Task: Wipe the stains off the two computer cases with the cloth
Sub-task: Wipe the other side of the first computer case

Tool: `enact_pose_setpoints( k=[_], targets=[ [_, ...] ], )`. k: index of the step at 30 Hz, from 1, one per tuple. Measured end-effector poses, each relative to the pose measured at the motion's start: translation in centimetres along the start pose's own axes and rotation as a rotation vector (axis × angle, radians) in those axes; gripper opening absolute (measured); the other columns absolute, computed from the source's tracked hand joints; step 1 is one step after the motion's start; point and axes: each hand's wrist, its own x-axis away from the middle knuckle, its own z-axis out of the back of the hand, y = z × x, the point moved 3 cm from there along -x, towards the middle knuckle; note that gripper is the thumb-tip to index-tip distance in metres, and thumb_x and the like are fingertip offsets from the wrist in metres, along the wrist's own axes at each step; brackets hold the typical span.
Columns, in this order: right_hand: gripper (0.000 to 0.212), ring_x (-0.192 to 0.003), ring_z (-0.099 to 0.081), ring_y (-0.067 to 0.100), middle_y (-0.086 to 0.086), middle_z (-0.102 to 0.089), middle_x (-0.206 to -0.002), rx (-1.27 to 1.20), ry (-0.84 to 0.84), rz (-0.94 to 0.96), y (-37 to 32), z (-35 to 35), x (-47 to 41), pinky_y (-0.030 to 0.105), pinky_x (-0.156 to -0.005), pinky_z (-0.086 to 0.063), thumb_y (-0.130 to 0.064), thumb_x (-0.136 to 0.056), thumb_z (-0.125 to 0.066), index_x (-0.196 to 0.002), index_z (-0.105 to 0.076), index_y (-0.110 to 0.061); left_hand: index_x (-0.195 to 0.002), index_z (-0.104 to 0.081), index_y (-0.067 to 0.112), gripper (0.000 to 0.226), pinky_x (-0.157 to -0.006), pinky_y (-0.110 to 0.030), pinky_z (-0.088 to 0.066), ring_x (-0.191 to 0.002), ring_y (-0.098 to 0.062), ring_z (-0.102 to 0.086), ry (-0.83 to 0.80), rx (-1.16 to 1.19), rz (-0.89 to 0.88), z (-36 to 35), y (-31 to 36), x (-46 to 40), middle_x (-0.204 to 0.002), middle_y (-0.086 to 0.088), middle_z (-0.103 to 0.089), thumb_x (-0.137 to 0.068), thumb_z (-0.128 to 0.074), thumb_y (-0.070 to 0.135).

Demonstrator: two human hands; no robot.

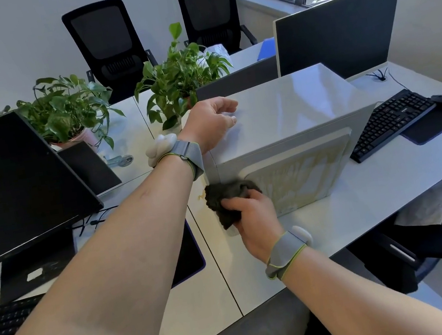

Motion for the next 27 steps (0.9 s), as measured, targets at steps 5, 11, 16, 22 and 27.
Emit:
enact_pose_setpoints(
  k=[5, 11, 16, 22, 27],
  targets=[
    [0.021, -0.084, -0.067, 0.04, 0.026, -0.07, -0.094, 0.015, 0.111, -0.205, 2.6, 1.0, -0.4, 0.046, -0.078, -0.057, 0.011, -0.092, -0.058, -0.112, -0.06, 0.008, -0.128, -0.07, 0.016, 0.036, -0.078, 0.001, -0.042, -0.115, -0.006, -0.063, 0.001, -0.012, -0.006, -0.2, 0.2, 0.1, -0.123, 0.008, -0.069, -0.094, -0.065, 0.005],
    [0.031, -0.104, -0.069, 0.046, 0.032, -0.068, -0.113, -0.036, 0.094, -0.179, 1.6, 0.2, -2.0, 0.043, -0.082, -0.06, 0.012, -0.091, -0.06, -0.121, -0.057, 0.012, -0.123, -0.072, 0.018, 0.034, -0.086, -0.011, -0.046, -0.116, -0.01, -0.065, -0.001, 0.004, 0.011, -0.3, 0.0, 0.1, -0.12, 0.007, -0.07, -0.093, -0.066, 0.005],
    [0.03, -0.103, -0.072, 0.038, 0.025, -0.071, -0.114, -0.158, -0.071, -0.03, -0.2, 0.6, 0.0, 0.042, -0.088, -0.06, 0.008, -0.092, -0.062, -0.121, -0.06, 0.004, -0.122, -0.073, 0.019, 0.033, -0.085, -0.011, -0.047, -0.116, -0.009, -0.065, 0.006, 0.01, 0.003, -0.2, 0.0, 0.1, -0.122, 0.004, -0.071, -0.092, -0.066, 0.007],
    [0.035, -0.075, -0.07, 0.028, 0.025, -0.067, -0.115, -0.05, 0.078, -0.29, 4.2, 2.1, -0.7, 0.031, -0.055, -0.057, -0.006, -0.095, -0.064, -0.129, -0.056, 0.001, -0.123, -0.073, 0.017, 0.032, -0.078, -0.006, -0.044, -0.114, -0.008, -0.064, 0.009, -0.001, 0.001, -0.3, 0.3, 0.3, -0.12, 0.005, -0.071, -0.093, -0.066, 0.007],
    [0.033, -0.105, -0.064, 0.041, 0.026, -0.061, -0.117, -0.143, 0.085, -0.362, 4.7, -0.2, -2.4, 0.034, -0.063, -0.063, 0.003, -0.101, -0.053, -0.133, -0.053, 0.008, -0.122, -0.073, 0.018, 0.032, -0.08, -0.009, -0.047, -0.114, -0.01, -0.064, 0.005, -0.011, 0.021, -0.2, 0.3, 0.5, -0.12, 0.005, -0.07, -0.093, -0.065, 0.007]
  ],
)
